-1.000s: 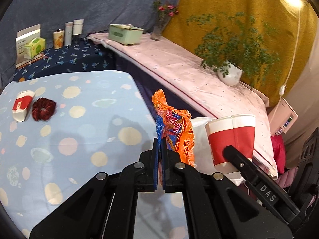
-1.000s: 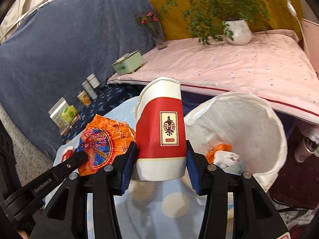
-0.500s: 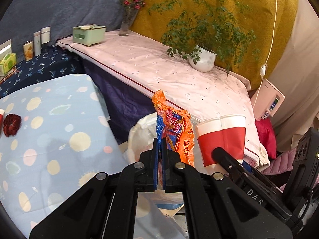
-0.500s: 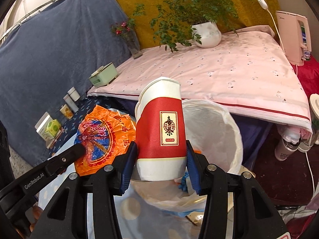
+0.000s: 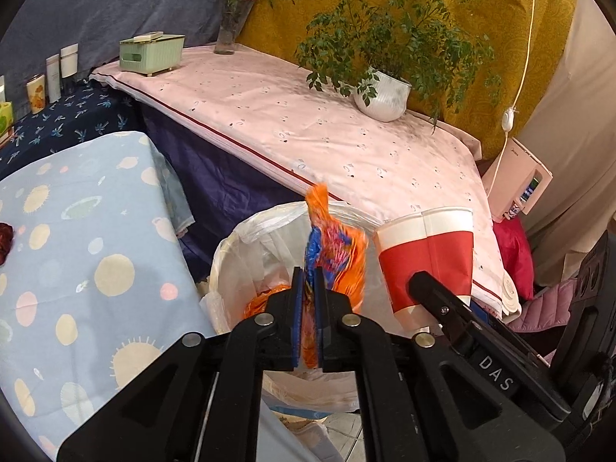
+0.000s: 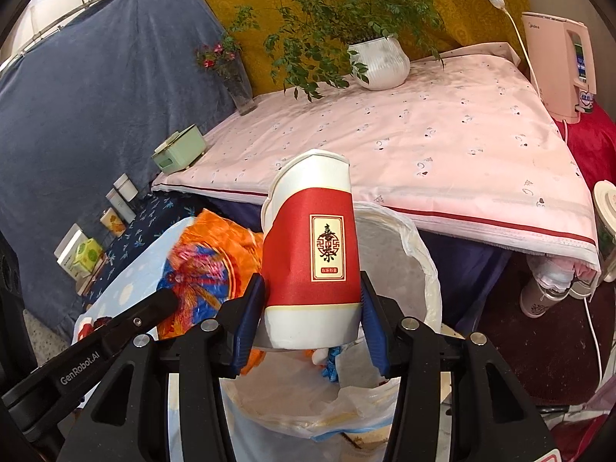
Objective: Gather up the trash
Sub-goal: 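Carry wrapper and cup over the bin and release both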
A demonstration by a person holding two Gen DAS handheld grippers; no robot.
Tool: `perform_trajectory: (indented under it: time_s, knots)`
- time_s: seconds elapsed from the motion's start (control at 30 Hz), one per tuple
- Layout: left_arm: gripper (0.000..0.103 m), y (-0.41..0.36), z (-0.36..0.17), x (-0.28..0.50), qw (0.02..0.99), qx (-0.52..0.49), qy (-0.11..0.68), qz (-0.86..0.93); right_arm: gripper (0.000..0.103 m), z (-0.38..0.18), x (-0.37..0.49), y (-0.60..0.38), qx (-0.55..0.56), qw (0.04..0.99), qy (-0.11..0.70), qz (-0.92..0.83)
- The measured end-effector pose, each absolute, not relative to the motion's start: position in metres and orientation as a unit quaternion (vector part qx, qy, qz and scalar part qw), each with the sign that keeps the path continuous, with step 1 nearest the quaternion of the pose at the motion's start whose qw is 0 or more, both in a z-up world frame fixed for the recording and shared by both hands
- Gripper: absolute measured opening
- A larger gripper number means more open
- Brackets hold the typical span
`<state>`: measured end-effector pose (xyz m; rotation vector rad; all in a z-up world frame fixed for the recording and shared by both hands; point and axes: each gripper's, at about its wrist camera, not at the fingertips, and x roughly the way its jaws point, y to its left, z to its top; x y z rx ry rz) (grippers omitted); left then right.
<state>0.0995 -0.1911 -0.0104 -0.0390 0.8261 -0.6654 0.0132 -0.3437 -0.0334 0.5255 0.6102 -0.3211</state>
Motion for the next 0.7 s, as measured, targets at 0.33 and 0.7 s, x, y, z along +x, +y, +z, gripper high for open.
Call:
perform_trajectory:
  time_s: [0.33, 0.7]
  knots:
    - [0.038, -0.181, -0.008, 0.097, 0.875, -0.012, 0.392, -0.284, 0.057, -0.03, 0.012, -0.341, 0.261, 0.907, 0.29, -0.161]
    - [0.038, -0.148, 0.001, 0.09, 0.886, -0.019, 0.387, -0.254, 0.064, -0.013, 0.008, -0.313, 0.232, 0.915, 0.294, -0.15]
